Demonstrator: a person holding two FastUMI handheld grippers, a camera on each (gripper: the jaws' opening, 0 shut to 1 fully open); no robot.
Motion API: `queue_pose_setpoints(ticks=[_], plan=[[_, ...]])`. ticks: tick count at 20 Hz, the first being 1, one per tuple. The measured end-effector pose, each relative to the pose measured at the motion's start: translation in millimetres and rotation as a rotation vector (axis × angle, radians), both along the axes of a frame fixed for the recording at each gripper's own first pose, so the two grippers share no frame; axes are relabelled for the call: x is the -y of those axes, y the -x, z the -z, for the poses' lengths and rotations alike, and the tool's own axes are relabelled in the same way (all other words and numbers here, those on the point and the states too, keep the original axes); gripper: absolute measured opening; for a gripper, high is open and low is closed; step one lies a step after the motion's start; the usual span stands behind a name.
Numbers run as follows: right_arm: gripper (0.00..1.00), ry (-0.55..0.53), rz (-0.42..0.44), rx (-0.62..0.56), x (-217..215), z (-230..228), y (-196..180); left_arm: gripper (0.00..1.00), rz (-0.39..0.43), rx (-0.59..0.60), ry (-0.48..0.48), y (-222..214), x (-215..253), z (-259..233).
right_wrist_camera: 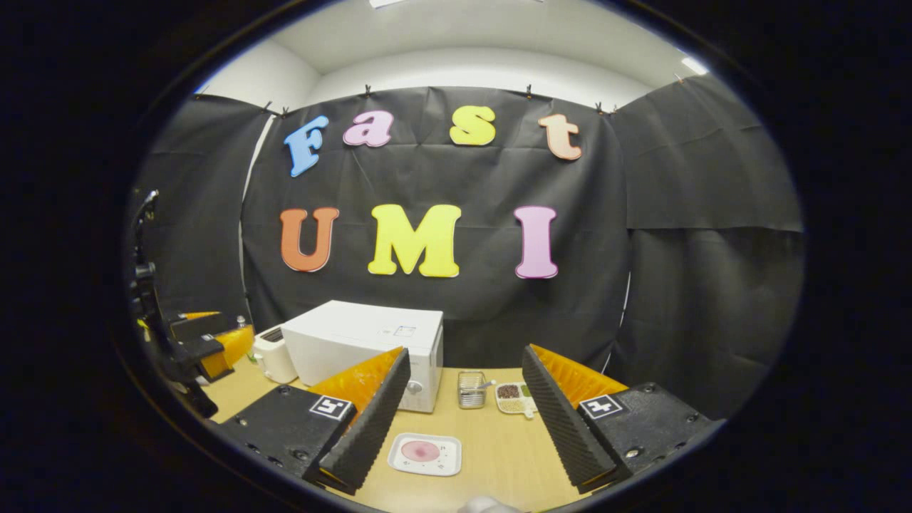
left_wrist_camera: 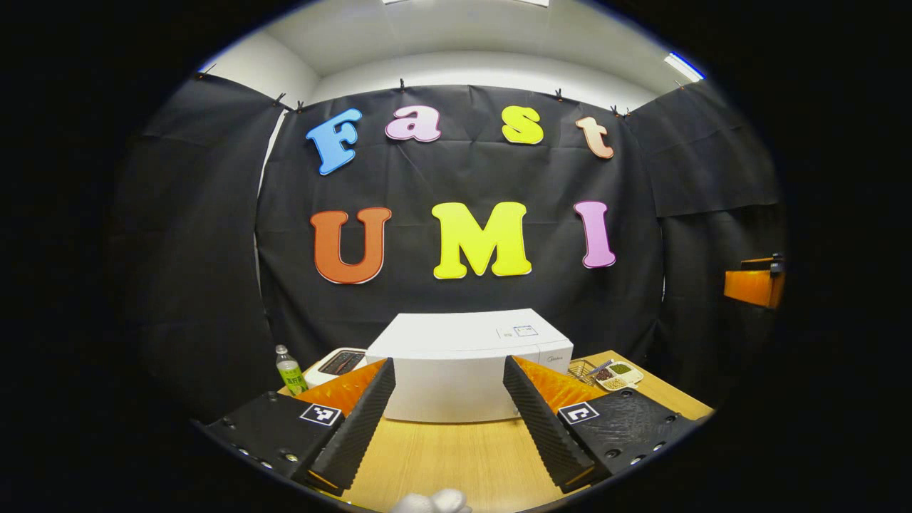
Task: Open the microwave oven with the left hand, put the food in, and close the microwave oven.
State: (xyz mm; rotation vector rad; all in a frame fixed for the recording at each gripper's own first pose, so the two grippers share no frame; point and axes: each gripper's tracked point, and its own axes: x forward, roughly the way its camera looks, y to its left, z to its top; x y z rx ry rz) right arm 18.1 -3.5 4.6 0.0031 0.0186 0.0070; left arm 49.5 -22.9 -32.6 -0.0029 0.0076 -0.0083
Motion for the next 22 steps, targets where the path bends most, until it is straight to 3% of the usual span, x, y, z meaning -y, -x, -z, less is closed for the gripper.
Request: queue_pose_setpoints(ticks=[7,8,9,11,16,17,18,20,22], plan=[[1.00,-0.010,0.062,-0.036,19.7,-9.3,6.6,0.94,0.097,-0.061,0.022,-80.4,72.8,75.6],[0.92,-0.012,0.073,-0.043,22.1,-8.4,7.3,0.95,0.108,-0.067,0.028,-93.1,82.2,84.2],[1.00,-0.010,0.083,-0.049,24.7,-9.2,8.4,0.95,0.119,-0.073,0.026,-106.6,91.1,91.7],[1.00,0.009,0.102,-0.065,29.2,-7.6,9.7,0.95,0.130,-0.068,0.006,-133.1,106.7,105.8],[1.00,0.034,0.147,-0.093,43.4,-4.8,15.6,0.95,0.130,-0.121,-0.016,-187.6,131.3,148.1],[1.00,0.033,0.158,-0.097,47.2,-3.7,16.8,0.88,0.127,-0.126,-0.020,-195.1,133.6,152.5],[1.00,0.032,0.167,-0.098,50.1,-1.7,18.4,0.95,0.123,-0.126,-0.025,-202.2,135.0,155.8],[1.00,0.038,0.192,-0.101,56.1,2.0,21.6,0.95,0.123,-0.127,-0.027,-211.3,138.6,160.3],[1.00,0.042,0.201,-0.114,58.0,6.8,25.8,0.86,0.078,-0.116,-0.032,-214.7,133.7,160.1]])
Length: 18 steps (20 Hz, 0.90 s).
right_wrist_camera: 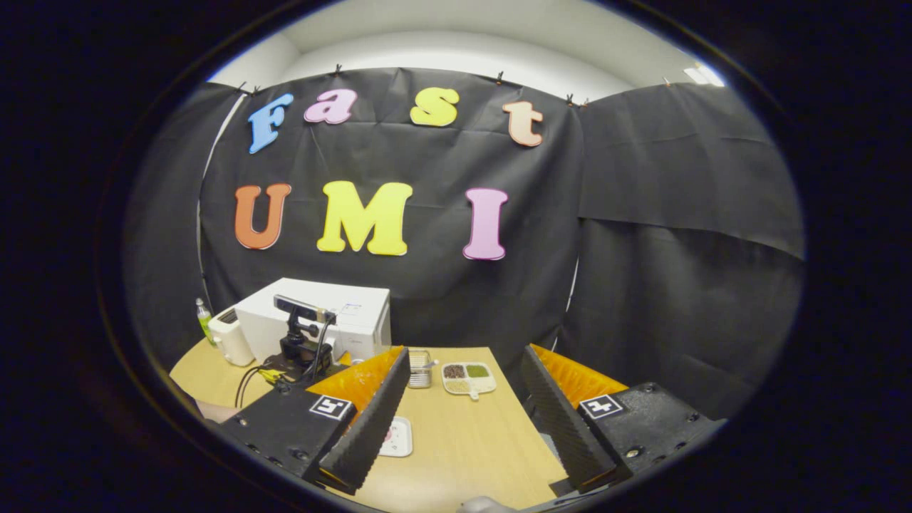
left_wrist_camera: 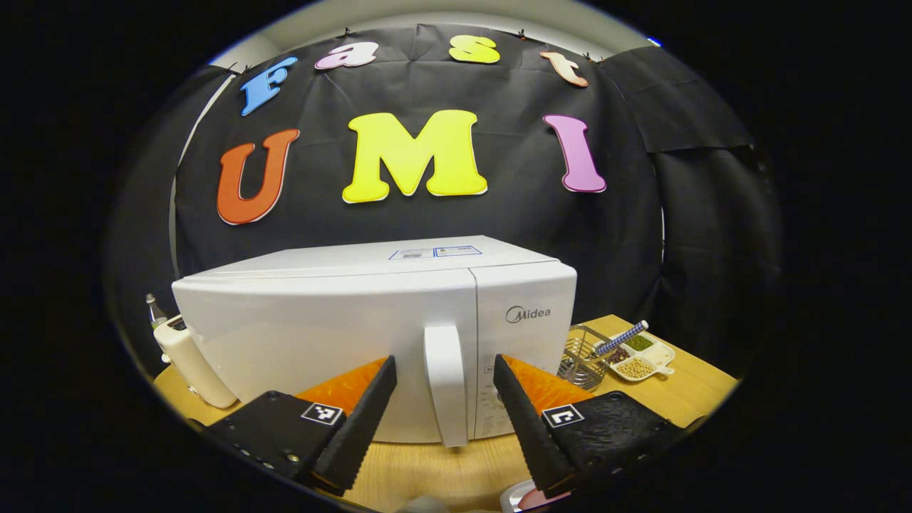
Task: Open the microwave oven with the left hand, put the food in, and close the microwave oven.
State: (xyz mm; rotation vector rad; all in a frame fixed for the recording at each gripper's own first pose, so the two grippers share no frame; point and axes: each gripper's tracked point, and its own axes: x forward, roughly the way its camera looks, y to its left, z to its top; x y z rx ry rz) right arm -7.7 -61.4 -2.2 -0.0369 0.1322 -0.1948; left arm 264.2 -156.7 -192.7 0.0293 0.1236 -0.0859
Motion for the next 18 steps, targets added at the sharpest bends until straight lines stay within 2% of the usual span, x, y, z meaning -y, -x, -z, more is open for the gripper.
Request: queue_pose_setpoints(ticks=[1,2,4,5,6,7,8,9,10,11,15,18], plan=[[1.00,0.002,0.005,-0.004,1.3,1.2,1.8,0.83,-0.006,-0.001,-0.005,-2.5,-1.5,1.6],[1.00,0.004,0.011,-0.006,4.2,2.5,4.0,0.55,0.002,-0.014,0.009,-1.0,0.6,4.8],[1.00,-0.004,0.015,-0.004,5.3,1.1,4.7,0.14,0.010,-0.035,0.032,0.4,5.4,8.9],[0.92,-0.007,0.016,-0.004,5.3,0.0,4.0,0.27,0.012,-0.029,0.038,-0.8,5.6,9.0],[0.92,-0.009,0.016,0.000,4.4,0.5,4.7,0.23,0.012,-0.030,0.040,0.6,3.5,8.7],[1.00,-0.009,0.015,-0.001,2.6,-0.2,4.2,0.18,0.015,-0.031,0.046,1.8,2.5,6.9],[1.00,-0.008,0.010,-0.003,0.1,0.9,4.4,0.14,0.022,-0.036,0.053,1.8,3.9,9.1],[0.92,-0.008,0.004,-0.003,-3.8,0.5,5.2,0.14,0.033,-0.041,0.055,2.0,4.6,10.3],[0.92,-0.006,-0.002,0.001,-6.7,-0.6,6.7,0.14,0.037,-0.043,0.058,2.3,4.6,9.8],[1.00,-0.001,-0.008,0.005,-10.6,-3.2,8.9,0.14,0.036,-0.046,0.051,3.1,3.8,9.9],[1.00,0.020,-0.016,0.016,-19.9,-8.9,14.5,0.11,0.059,-0.077,0.060,8.6,3.8,12.7],[0.99,0.032,-0.015,0.026,-20.3,-10.6,19.1,0.10,0.075,-0.040,0.027,43.8,-3.6,12.8]])
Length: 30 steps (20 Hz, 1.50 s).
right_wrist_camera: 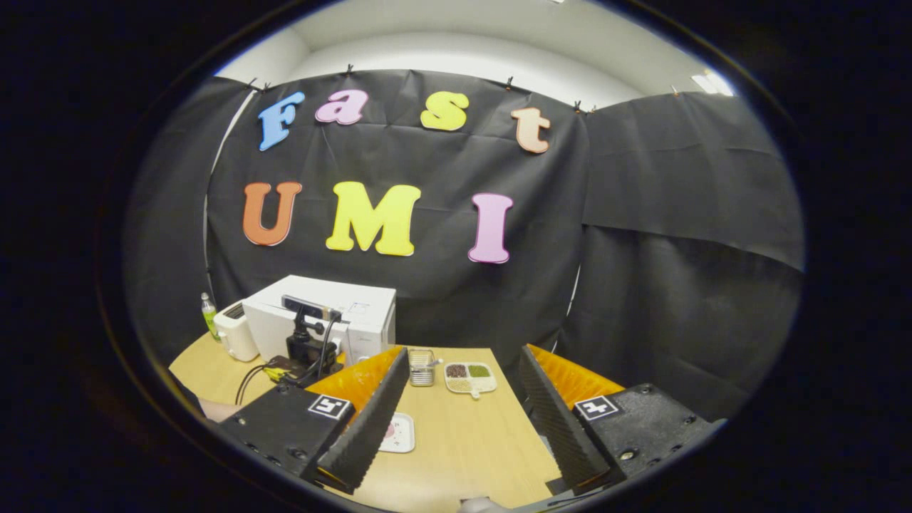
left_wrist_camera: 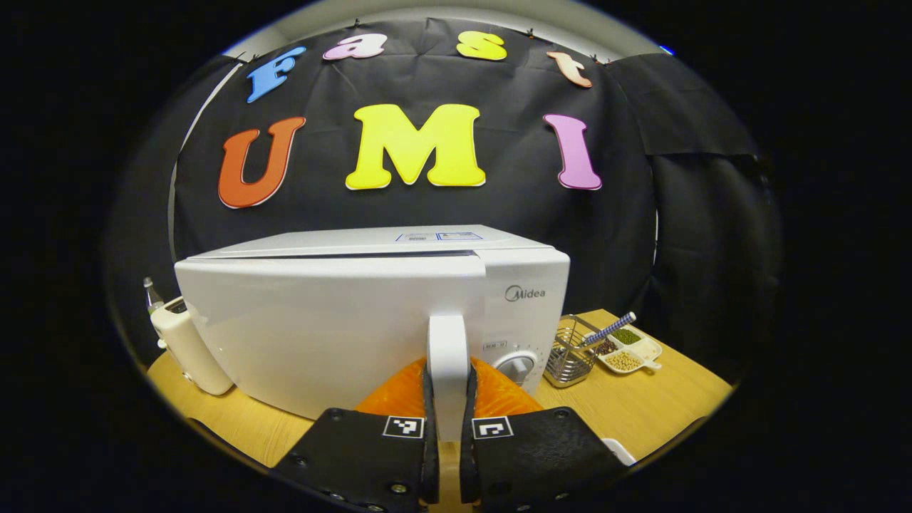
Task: Open the microwave oven with the left hand, put the food in, and close the microwave oven.
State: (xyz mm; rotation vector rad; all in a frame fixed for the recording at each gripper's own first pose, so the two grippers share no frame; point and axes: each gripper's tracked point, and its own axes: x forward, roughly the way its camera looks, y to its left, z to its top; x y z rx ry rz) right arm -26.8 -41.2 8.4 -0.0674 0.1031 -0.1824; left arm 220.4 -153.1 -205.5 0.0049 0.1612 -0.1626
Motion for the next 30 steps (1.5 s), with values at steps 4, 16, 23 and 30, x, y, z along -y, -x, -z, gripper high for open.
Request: queue_pose_setpoints(ticks=[4,16,23,30], plan=[[1.00,0.005,-0.045,-0.011,-17.8,6.1,-5.6,0.11,0.079,0.023,0.014,58.5,-21.0,1.2],[1.00,-0.039,-0.402,-0.026,-143.5,19.3,-24.6,0.19,-0.097,-0.054,-0.038,172.0,-131.2,7.2],[1.00,-0.023,-0.455,-0.013,-158.0,13.3,-13.2,0.83,-0.144,-0.019,-0.062,183.7,-167.0,-2.1],[1.00,-0.018,-0.494,-0.016,-176.2,14.5,-5.2,0.89,-0.205,-0.018,-0.102,204.0,-197.3,-1.4]])
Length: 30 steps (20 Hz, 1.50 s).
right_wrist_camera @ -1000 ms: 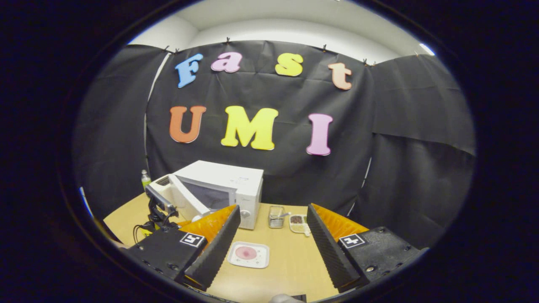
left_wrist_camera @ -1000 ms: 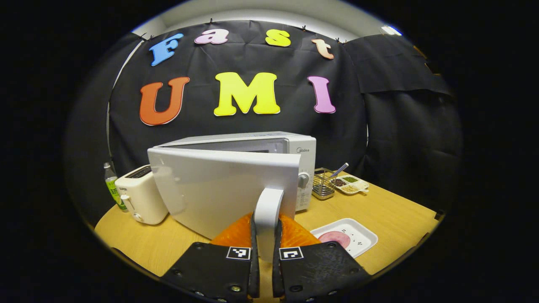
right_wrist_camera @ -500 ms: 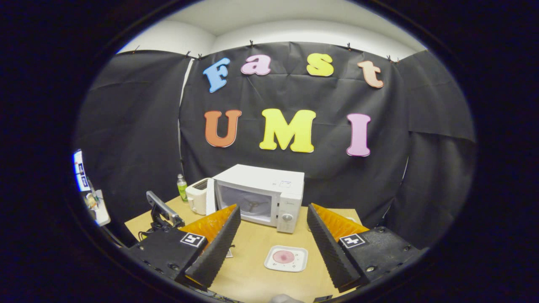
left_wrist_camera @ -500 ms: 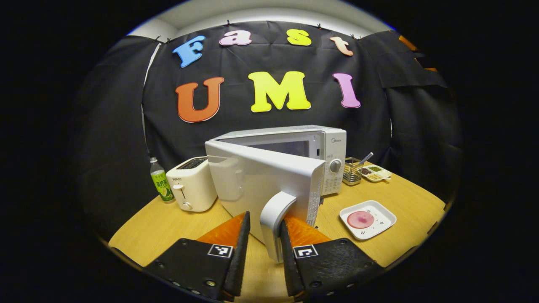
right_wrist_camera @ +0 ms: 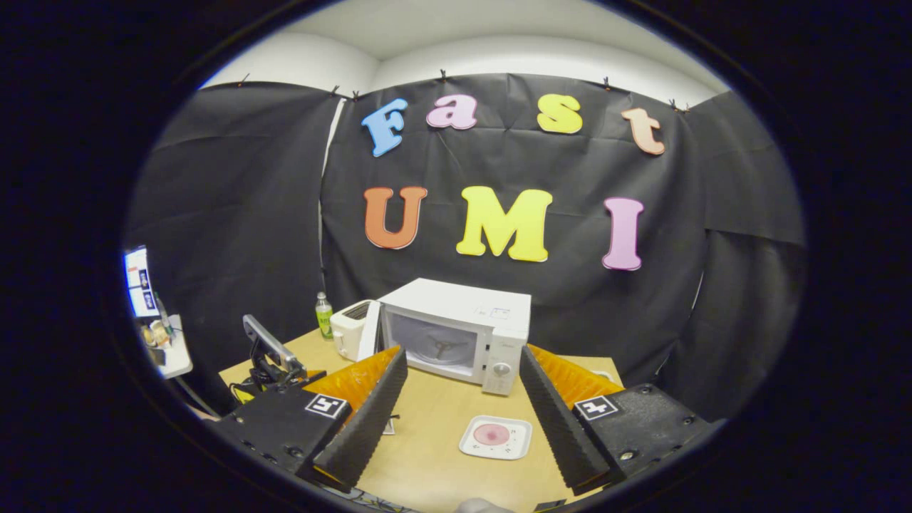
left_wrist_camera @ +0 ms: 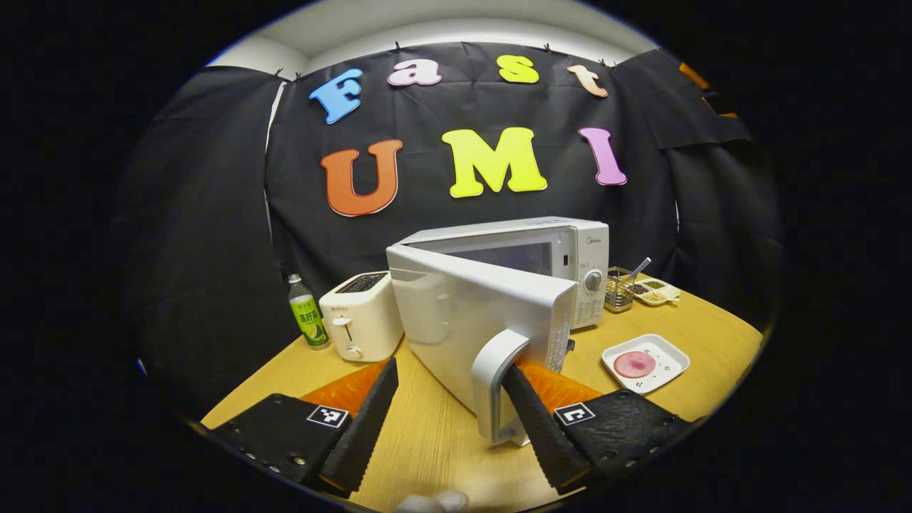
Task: Open the microwave oven with the left hand, put the food in, and close the microwave oven.
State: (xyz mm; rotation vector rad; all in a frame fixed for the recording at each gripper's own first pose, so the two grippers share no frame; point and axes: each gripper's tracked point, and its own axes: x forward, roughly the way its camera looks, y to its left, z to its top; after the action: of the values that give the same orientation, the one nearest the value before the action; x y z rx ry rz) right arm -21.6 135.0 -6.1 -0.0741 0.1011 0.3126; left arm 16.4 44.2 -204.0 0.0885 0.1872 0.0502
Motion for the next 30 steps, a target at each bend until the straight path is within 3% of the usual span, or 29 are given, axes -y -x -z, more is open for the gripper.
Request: queue_pose_setpoints(ticks=[4,5,6,7,13,16,22,28,30], plan=[[1.00,-0.005,-0.007,-0.011,-5.9,4.7,0.2,0.89,-0.027,-0.011,-0.011,15.0,-27.3,1.9],[1.00,-0.006,-0.008,-0.013,-6.8,5.9,-0.2,0.85,-0.034,-0.014,-0.010,18.6,-34.5,2.7],[1.00,-0.009,-0.006,-0.014,-7.9,7.7,-0.4,0.91,-0.047,-0.016,-0.008,21.7,-42.4,2.8],[1.00,-0.014,-0.006,-0.018,-9.2,9.7,-1.3,0.91,-0.061,-0.016,0.003,26.3,-51.7,3.1],[1.00,-0.022,0.001,-0.065,-10.0,43.4,-11.3,0.93,-0.192,-0.054,0.040,53.5,-110.9,11.9],[1.00,-0.038,0.032,-0.112,6.7,70.4,-21.9,0.93,-0.245,-0.040,0.002,67.0,-135.6,3.7],[1.00,-0.014,0.105,-0.263,64.4,155.7,-64.7,0.93,-0.318,-0.033,-0.057,93.1,-150.4,-13.5],[0.94,-0.064,0.113,-0.571,104.7,270.4,-112.5,0.93,-0.330,0.026,-0.056,113.6,-111.4,-56.4],[0.92,-0.097,0.111,-0.670,109.4,301.5,-120.9,0.93,-0.301,0.056,-0.041,114.3,-83.5,-77.5]])
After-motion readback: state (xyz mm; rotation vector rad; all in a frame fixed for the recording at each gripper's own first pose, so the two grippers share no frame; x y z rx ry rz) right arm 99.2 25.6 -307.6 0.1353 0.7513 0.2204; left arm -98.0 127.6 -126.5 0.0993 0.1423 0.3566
